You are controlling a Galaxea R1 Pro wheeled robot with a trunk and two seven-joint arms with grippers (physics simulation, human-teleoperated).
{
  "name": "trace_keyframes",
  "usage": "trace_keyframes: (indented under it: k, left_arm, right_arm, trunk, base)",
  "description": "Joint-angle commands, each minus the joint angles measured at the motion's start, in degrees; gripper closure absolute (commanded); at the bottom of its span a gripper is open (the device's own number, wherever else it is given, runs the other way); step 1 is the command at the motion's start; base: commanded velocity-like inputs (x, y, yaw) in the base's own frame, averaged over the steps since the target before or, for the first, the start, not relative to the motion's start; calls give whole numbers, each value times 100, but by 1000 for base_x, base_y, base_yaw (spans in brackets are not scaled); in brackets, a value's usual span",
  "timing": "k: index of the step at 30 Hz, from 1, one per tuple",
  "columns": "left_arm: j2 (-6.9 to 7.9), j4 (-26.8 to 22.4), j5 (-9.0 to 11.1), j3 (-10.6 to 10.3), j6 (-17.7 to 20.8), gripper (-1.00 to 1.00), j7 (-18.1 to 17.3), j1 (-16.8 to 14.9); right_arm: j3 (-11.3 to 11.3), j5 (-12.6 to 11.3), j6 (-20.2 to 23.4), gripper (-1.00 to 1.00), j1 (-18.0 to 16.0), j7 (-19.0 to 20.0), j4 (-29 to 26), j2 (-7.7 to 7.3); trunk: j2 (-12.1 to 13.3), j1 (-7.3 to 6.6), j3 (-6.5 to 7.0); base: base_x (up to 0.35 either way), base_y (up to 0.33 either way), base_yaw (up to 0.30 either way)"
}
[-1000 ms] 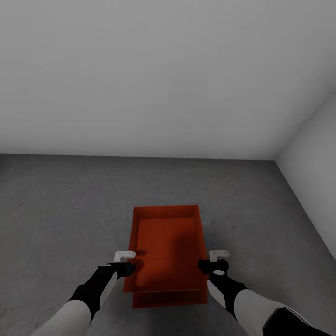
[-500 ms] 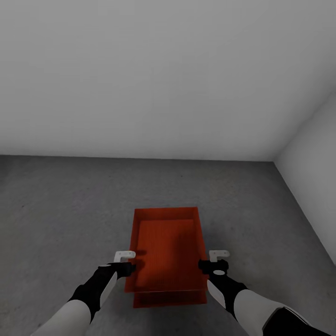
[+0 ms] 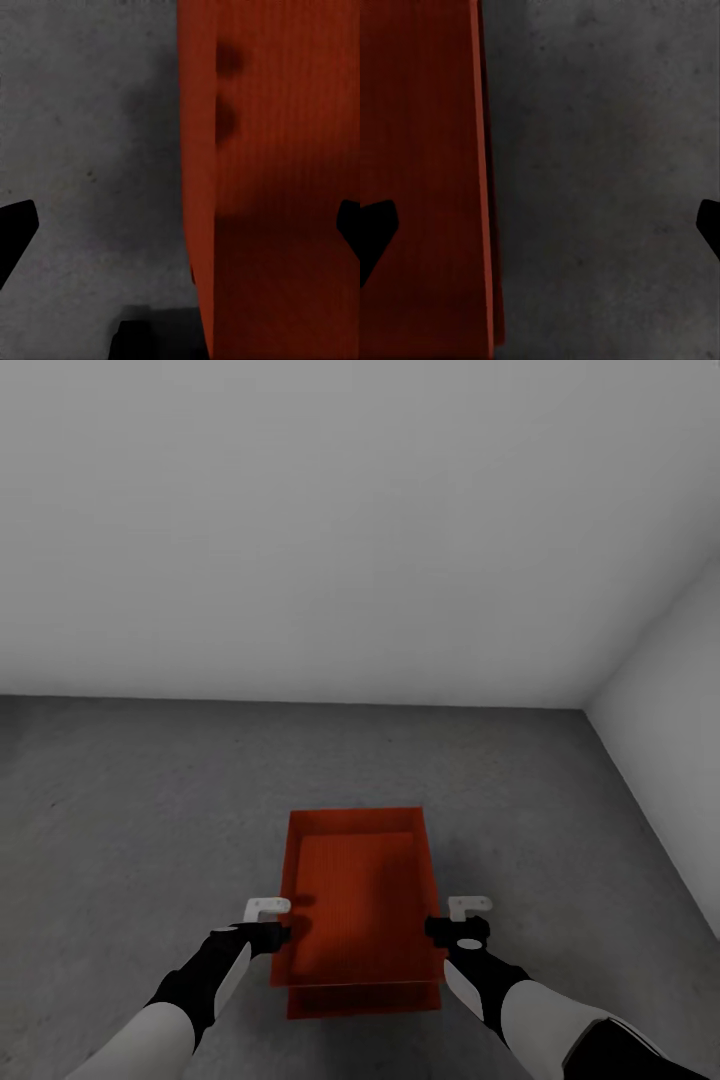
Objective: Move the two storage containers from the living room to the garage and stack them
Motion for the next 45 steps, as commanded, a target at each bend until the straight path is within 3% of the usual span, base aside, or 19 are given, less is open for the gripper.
trace_keyframes:
  k: [1,45]
  left_arm:
    - [-1,-11,12,2,30,-100,13,0]
    - [-1,-11,7,14,29,-100,13,0]
  right_arm:
    - [46,-62,-25,-100,-3,-18,3,1]
    - [46,-62,-26,-100,-3,-27,12,1]
  trunk:
    - [40,-23,15]
    - [1804,-989,805]
  base:
    - [0,0,0]
    - [0,0,0]
